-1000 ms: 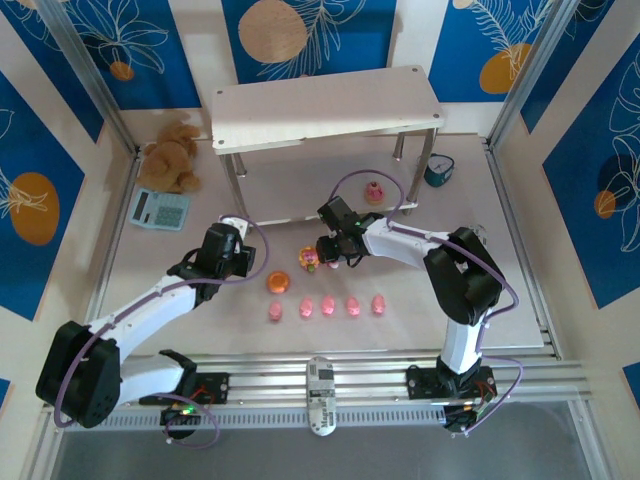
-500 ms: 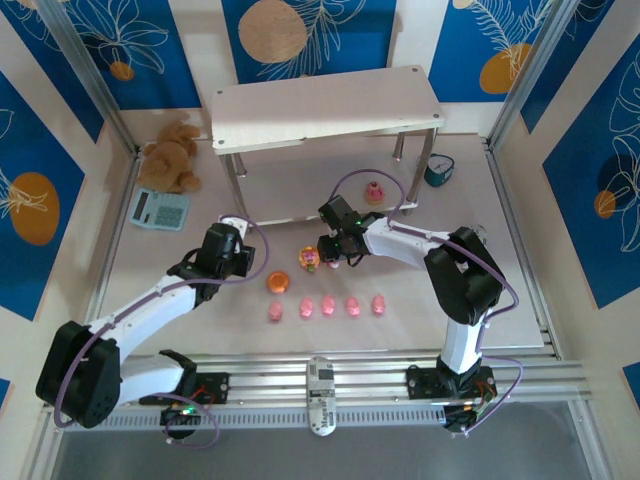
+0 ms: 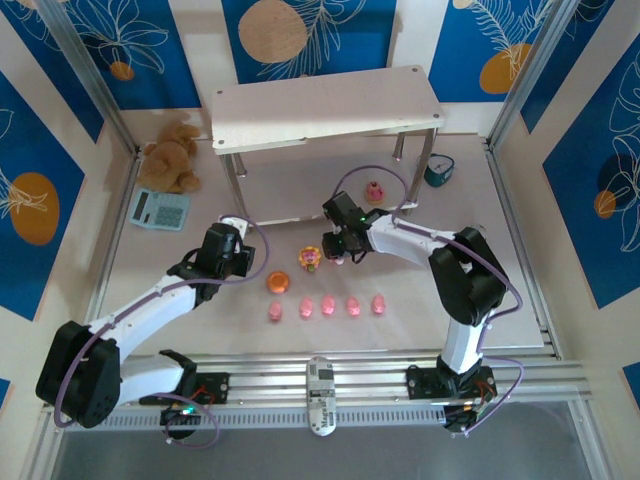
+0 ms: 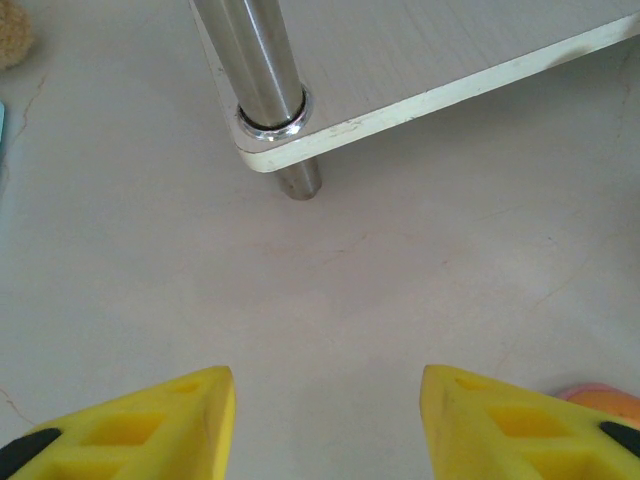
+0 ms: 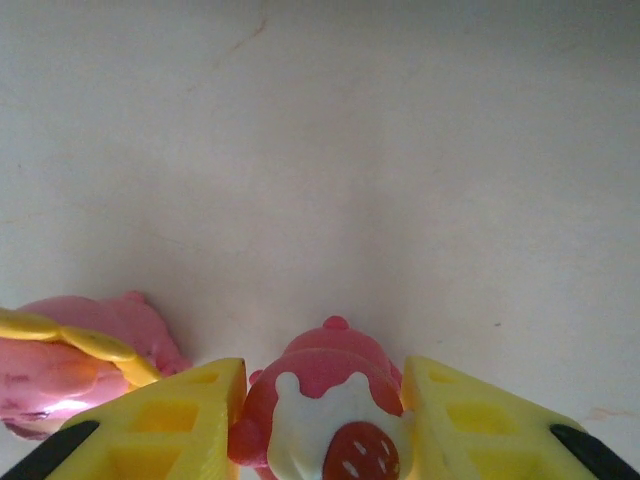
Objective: Place and organize the plastic toys onto the shelf
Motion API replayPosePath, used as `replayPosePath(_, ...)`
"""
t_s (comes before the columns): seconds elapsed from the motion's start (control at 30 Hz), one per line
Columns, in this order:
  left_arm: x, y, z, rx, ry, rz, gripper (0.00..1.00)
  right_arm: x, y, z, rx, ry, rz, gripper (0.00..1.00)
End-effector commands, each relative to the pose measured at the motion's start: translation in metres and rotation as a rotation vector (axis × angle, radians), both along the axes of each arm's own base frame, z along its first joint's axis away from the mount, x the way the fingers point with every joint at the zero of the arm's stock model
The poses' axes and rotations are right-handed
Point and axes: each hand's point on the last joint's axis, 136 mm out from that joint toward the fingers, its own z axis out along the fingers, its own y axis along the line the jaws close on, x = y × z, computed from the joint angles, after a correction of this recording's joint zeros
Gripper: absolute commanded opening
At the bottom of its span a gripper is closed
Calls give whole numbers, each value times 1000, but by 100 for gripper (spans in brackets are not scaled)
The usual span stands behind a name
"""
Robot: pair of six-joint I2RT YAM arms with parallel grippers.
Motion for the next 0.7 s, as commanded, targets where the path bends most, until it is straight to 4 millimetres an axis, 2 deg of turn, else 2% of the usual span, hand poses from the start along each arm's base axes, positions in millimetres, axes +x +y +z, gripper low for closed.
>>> replayPosePath(0.0,1,-2,9,4,-14,-8,52,21,-1,45,28,-106,8,11)
replayPosePath(0.37,2,-2,11,7,-19,-9,52,70,-9,90,56,-214,-13,10)
replayPosePath(0.47,3,-2,12,9,-21,-10,52,83,-10,95,55,-238,-17,10)
replayPosePath(0.67,4,-2,13,19,-20,-15,52,101,-13,91,41,-237,-18,10)
